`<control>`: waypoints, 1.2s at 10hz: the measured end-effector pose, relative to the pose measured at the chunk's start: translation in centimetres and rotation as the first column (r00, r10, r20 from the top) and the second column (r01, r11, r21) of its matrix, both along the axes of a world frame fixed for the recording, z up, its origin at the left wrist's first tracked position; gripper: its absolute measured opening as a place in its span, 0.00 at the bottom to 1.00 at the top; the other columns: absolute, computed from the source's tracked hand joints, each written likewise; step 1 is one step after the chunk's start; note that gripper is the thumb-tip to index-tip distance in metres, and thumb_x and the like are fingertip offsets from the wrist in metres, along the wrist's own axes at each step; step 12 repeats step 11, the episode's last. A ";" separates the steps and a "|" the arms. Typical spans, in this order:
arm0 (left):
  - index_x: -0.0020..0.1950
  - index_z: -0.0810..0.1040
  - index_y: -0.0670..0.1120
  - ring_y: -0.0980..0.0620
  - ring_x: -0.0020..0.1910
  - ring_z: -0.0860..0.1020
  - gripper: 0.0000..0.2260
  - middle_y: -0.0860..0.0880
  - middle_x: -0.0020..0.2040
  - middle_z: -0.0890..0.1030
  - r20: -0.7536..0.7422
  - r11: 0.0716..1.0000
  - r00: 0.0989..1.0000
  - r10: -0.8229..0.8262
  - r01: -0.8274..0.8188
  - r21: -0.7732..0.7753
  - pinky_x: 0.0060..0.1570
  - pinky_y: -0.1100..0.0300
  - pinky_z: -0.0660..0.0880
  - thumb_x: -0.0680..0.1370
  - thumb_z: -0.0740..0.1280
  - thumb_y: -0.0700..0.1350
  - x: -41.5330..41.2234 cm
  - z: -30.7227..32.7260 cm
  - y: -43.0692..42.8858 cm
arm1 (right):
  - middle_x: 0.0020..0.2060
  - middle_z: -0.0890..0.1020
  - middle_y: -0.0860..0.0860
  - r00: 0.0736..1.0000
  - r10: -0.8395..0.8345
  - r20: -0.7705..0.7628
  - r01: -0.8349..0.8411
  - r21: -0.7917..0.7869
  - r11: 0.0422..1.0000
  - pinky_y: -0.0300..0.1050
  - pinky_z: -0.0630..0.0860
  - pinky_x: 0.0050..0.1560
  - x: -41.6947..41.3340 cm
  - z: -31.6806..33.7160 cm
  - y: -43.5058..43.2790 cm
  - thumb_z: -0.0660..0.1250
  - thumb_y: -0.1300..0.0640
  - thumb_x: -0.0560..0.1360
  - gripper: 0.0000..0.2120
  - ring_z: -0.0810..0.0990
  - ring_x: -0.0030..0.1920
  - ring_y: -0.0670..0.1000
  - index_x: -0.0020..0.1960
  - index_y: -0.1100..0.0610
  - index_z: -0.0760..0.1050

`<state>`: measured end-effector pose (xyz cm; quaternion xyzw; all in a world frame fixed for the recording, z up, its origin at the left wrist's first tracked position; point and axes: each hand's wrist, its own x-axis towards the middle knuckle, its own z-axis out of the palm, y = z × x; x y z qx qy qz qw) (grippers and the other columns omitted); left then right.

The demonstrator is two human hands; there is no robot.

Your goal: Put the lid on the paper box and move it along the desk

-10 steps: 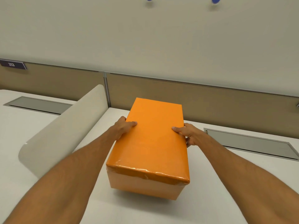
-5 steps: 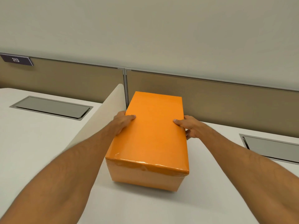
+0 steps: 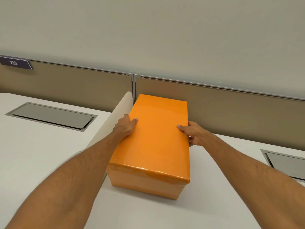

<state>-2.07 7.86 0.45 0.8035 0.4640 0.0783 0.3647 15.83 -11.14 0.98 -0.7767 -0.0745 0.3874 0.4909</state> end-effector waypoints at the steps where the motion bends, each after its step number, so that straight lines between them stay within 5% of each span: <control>1: 0.73 0.62 0.42 0.36 0.64 0.73 0.26 0.38 0.69 0.71 -0.031 0.999 1.000 0.001 0.000 0.034 0.62 0.42 0.71 0.81 0.54 0.58 0.2 -0.2 0.4 | 0.69 0.70 0.58 1.000 0.000 0.007 0.000 -0.006 1.000 0.74 0.67 0.62 0.1 0.0 0.4 0.68 0.52 0.77 0.28 0.70 0.67 0.66 0.73 0.54 0.62; 8: 0.73 0.62 0.43 0.36 0.63 0.73 0.27 0.38 0.67 0.72 -0.121 0.987 0.993 0.008 0.011 0.160 0.60 0.42 0.72 0.81 0.52 0.60 0.3 -0.6 1.5 | 0.71 0.68 0.59 0.999 0.036 0.013 -0.036 0.017 0.999 0.75 0.68 0.61 -0.8 0.1 0.6 0.68 0.49 0.76 0.32 0.69 0.68 0.67 0.74 0.53 0.58; 10: 0.68 0.66 0.42 0.38 0.61 0.74 0.22 0.39 0.65 0.74 -0.182 0.954 0.983 0.032 0.024 0.299 0.56 0.46 0.72 0.82 0.55 0.56 0.4 0.9 0.0 | 0.74 0.62 0.61 0.991 0.042 0.128 -0.032 -0.079 0.996 0.73 0.70 0.59 -1.2 0.3 -0.4 0.65 0.44 0.76 0.37 0.66 0.70 0.69 0.76 0.56 0.52; 11: 0.69 0.66 0.41 0.39 0.61 0.75 0.21 0.41 0.65 0.73 -0.170 0.901 0.985 -0.008 0.080 0.426 0.54 0.46 0.73 0.81 0.57 0.53 1.0 2.5 -1.5 | 0.73 0.64 0.62 0.924 -0.053 0.379 0.101 -0.109 0.989 0.63 0.70 0.63 -1.7 1.4 -2.5 0.59 0.41 0.78 0.36 0.67 0.71 0.64 0.76 0.61 0.53; 12: 0.69 0.66 0.41 0.39 0.61 0.75 0.21 0.41 0.65 0.73 -0.170 0.901 0.985 -0.008 0.080 0.426 0.54 0.46 0.73 0.81 0.57 0.53 1.0 2.5 -1.5 | 0.73 0.64 0.62 0.924 -0.053 0.379 0.101 -0.109 0.989 0.63 0.70 0.63 -1.7 1.4 -2.5 0.59 0.41 0.78 0.36 0.67 0.71 0.64 0.76 0.61 0.53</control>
